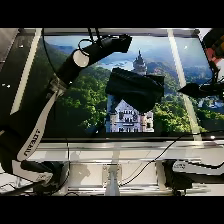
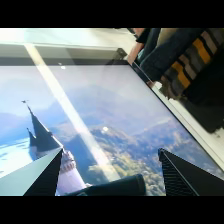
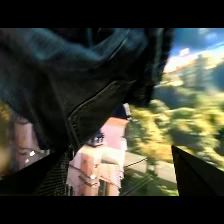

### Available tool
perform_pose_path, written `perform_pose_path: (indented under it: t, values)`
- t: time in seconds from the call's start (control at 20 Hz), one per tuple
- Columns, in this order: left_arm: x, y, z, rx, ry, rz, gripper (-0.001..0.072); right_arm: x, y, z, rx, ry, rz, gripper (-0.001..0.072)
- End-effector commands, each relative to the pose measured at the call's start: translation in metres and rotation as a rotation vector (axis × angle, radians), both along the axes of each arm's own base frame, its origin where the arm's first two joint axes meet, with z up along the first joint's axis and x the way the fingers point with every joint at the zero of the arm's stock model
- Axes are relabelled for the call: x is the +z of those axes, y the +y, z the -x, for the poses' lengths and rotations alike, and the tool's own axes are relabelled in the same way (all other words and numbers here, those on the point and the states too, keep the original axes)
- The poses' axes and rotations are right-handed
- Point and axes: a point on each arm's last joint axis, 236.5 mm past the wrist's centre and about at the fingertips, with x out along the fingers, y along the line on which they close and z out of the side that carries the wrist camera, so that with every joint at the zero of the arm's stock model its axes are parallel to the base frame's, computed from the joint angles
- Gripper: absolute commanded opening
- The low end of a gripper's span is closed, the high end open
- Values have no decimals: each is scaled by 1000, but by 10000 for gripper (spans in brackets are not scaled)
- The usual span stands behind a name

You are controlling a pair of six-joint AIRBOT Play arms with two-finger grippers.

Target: Fold the clothes and pants, and hang the long-sleeved shirts on hangers.

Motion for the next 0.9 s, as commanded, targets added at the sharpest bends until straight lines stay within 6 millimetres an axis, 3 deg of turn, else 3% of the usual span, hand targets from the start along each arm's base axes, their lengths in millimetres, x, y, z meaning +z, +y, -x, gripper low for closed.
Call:
perform_pose_path:
  t: [0.0,0.2,0.3,0.4,0.65,0.75,0.85]
  values:
    - [0,9,0,-9,20,-7,693,-29,46,-3,70,-30,-11,716]
    - [1,7,2,-15,33,12,692,-42,68,-54,69,-167,262,712]
    - [1,7,2,-14,33,12,693,-47,76,-64,88,-189,380,707]
    - [1,7,2,-15,33,12,693,-53,68,-77,25,-176,457,700]
    - [1,8,1,-12,32,11,693,-55,41,-122,-175,-84,406,700]
    - [0,8,0,-11,29,5,693,-59,34,-129,-170,-14,389,700]
    - [0,8,0,-11,29,5,693,-70,25,-123,-153,93,371,701]
